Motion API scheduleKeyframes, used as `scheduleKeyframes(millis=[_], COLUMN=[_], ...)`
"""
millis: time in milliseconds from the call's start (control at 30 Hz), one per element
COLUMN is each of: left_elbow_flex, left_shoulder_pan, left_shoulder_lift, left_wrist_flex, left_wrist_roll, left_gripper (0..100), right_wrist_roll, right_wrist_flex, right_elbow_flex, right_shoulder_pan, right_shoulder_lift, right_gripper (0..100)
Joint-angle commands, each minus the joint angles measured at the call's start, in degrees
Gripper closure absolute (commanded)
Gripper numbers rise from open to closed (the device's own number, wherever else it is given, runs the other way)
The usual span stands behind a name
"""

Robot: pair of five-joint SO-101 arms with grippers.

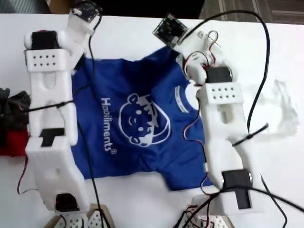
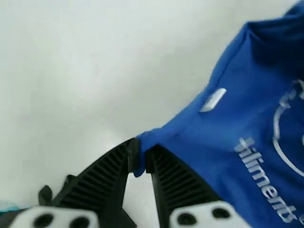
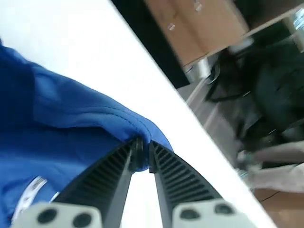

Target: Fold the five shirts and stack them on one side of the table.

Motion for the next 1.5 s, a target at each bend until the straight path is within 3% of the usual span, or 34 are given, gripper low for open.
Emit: scheduleKeyframes(millis=[0,167,533,800,1167,1467], left_elbow_flex=[-6.37,2.68,49.89,70.55,86.29,88.66], left_shoulder_pan=[0.62,0.70,5.89,5.45,3.78,3.25], left_shoulder_lift=[1.23,-5.89,-40.79,-56.62,-67.34,-69.89], left_wrist_flex=[5.45,5.54,5.10,5.10,4.48,4.75], left_wrist_roll=[-0.97,-1.32,-1.58,-4.75,-7.21,-10.02], left_gripper=[98,98,97,97,97,97], right_wrist_roll=[-1.49,-1.32,-1.49,-0.09,3.78,8.35], right_wrist_flex=[7.34,19.47,42.42,45.58,43.82,50.51], right_elbow_flex=[-5.98,-10.20,-9.58,10.29,40.35,49.58], right_shoulder_pan=[0.66,0.66,0.13,0.48,0.57,0.66], right_shoulder_lift=[0.31,-0.92,-13.23,-30.29,-59.91,-70.99], right_gripper=[97.8,97.8,97.7,97.7,97.7,97.7])
